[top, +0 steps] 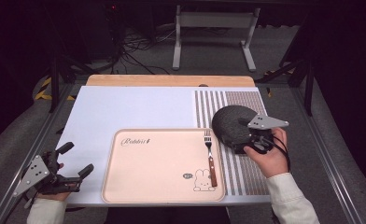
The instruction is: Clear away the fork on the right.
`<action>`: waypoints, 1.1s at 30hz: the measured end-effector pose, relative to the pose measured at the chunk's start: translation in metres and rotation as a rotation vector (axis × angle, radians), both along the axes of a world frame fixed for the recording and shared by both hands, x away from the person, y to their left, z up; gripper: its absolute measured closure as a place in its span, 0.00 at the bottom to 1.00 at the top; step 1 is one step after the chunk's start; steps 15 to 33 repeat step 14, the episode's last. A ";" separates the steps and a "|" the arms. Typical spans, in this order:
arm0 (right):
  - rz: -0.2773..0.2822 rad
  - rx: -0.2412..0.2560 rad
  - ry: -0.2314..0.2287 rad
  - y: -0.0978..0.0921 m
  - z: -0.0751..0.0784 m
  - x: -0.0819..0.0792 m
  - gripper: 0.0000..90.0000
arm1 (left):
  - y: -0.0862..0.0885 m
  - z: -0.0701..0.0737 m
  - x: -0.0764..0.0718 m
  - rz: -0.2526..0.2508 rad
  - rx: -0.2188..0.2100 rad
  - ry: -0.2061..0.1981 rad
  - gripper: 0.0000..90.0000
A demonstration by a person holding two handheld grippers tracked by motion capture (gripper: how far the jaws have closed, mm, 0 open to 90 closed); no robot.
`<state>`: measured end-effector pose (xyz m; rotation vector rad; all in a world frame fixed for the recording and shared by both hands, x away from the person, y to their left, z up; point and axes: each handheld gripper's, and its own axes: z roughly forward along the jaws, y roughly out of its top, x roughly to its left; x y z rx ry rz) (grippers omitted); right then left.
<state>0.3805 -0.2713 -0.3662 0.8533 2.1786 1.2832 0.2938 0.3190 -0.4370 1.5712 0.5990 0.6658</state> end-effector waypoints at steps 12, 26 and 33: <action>-0.012 0.138 -0.109 -0.055 -0.034 -0.025 0.06 | 0.000 0.000 -0.001 0.008 -0.002 -0.006 0.01; -0.017 0.163 -0.137 -0.065 -0.044 -0.030 0.06 | 0.000 -0.001 -0.001 0.010 -0.004 -0.006 0.01; -0.017 0.163 -0.137 -0.065 -0.044 -0.030 0.06 | 0.000 -0.001 -0.001 0.010 -0.004 -0.006 0.01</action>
